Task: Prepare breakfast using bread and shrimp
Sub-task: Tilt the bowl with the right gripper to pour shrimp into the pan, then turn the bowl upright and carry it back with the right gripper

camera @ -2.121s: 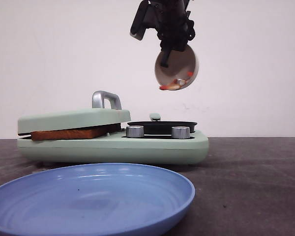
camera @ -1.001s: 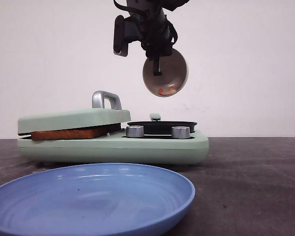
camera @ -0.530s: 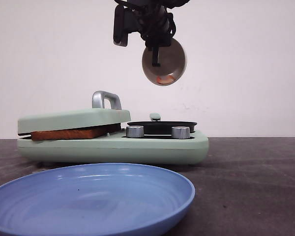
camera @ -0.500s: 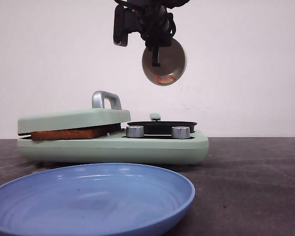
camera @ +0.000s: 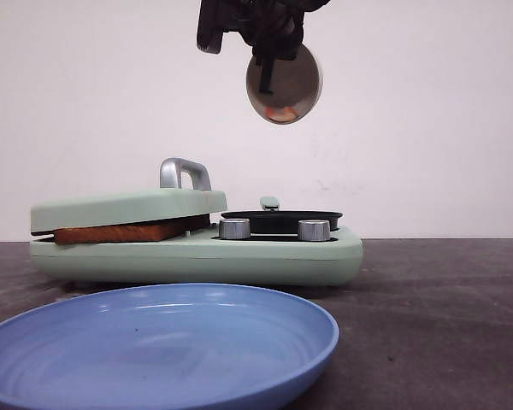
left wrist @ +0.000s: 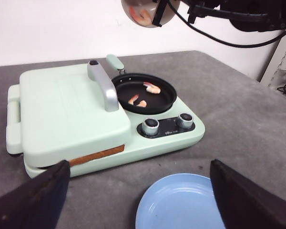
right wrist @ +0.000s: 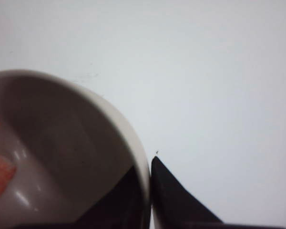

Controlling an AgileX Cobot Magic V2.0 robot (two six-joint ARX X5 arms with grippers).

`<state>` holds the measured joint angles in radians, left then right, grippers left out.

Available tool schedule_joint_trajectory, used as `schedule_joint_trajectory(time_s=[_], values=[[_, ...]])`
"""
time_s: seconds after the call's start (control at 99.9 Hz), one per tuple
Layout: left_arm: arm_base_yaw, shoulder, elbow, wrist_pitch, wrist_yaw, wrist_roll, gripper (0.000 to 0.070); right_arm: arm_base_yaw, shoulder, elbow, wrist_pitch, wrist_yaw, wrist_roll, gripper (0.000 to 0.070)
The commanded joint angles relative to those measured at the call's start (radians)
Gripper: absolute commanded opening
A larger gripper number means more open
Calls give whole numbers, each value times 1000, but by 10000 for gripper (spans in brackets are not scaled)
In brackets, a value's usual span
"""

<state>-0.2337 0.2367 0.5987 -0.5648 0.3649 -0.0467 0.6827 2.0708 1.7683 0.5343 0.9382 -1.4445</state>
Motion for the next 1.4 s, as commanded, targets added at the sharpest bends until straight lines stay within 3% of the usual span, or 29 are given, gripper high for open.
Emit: schedule_joint_trajectory(time_s=[0.0,0.34,0.73,0.87,1.201,1.391], values=[[-2,-7,0,11,-3,9,498,17,16,31,38,5,-9,0],[-2,-11,0,12,-2,10,499,25,16,31,249,-22,-179,1],[-2,-11,0,12,-2,10,499,19,16,31,257,-14,-175,1],[-2,-11,0,12,-2,10,499,5,16,31,198,10,-122,3],[-2,-11,0,11,-3,10,498,-46,8,31,-88,140,148,6],[-2,-11,0,10,-3,9,498,-74,-47,31,-410,133,426,6]])
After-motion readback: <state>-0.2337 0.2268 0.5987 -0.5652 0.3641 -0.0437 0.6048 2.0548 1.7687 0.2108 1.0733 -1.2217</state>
